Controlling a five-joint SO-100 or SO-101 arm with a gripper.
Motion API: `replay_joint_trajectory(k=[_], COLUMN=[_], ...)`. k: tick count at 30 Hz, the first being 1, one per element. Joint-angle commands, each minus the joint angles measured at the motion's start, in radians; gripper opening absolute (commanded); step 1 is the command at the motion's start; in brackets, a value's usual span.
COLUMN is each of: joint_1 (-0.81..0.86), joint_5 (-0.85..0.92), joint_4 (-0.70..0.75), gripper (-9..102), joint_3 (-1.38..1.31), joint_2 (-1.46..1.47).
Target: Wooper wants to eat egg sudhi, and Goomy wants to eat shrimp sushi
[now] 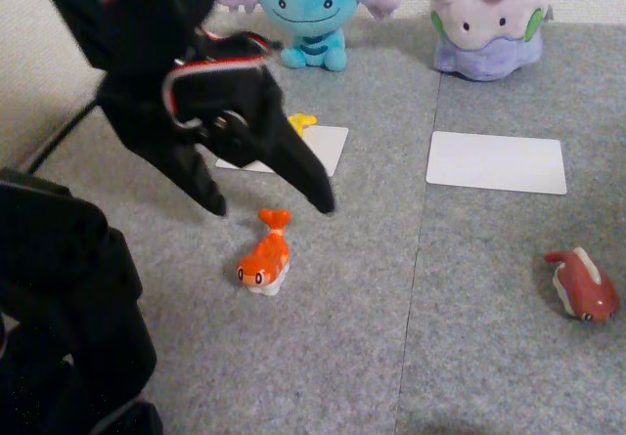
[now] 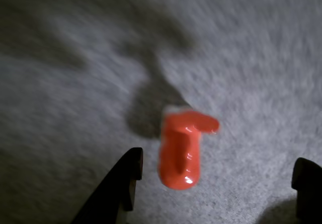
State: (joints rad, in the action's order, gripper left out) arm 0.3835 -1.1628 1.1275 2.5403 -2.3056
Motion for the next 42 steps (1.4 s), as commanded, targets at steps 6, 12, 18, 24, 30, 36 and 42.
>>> replay_joint_trajectory(k=[6,12,18,24,30,36,42], joint_1=[0.043,0.052,0.074,0.092,0.106,0.107,0.132], joint_5=[0.112,0.103,0.083,0.083,0.025,0.031,0.067], joint_4=[-0.146,-0.252,-0.261,-0.189,0.011,0.247,0.29], gripper=[34,21,4,0,0,0,0], joint_3=[0.057,0.057,0.054,0.035,-0.236,-0.709,-1.18], joint_2=[0.172,0.302,0.327,0.327,0.334,0.453,0.792])
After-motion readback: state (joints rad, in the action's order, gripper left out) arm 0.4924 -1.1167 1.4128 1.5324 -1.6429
